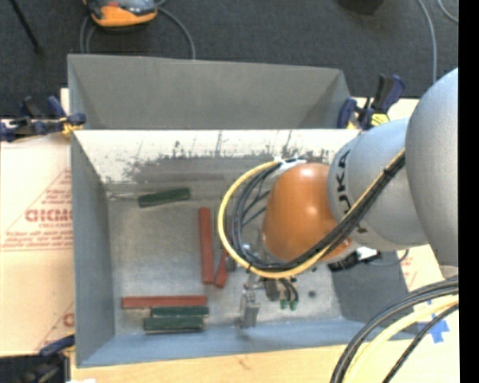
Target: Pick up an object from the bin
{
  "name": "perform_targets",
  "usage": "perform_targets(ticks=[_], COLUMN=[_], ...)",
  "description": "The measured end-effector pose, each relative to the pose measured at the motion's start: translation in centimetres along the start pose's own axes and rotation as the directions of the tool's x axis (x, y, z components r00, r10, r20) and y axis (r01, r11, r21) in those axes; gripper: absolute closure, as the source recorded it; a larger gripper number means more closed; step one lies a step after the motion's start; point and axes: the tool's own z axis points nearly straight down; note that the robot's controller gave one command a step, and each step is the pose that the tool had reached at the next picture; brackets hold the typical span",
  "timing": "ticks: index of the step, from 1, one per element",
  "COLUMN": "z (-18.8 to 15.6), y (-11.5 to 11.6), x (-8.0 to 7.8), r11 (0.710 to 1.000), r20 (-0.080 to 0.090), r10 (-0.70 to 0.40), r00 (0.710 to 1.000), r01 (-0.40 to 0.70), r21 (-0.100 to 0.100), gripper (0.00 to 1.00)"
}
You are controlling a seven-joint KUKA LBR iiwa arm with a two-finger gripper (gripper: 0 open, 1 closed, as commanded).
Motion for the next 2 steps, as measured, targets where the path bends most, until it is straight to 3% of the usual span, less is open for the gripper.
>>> perform_targets(ticks=[1,2], z=[1.5,2.2], y=[5.2,6.9], x=[-0.2,-1.2], r11=[1.000,1.000], r20=[0.002,0.011], r10=[0.020,0.022], r00=[1.000,1.000], r01=[-0.020,-0.022], r21=[0.000,-0.003], gripper=[0.00,1.00])
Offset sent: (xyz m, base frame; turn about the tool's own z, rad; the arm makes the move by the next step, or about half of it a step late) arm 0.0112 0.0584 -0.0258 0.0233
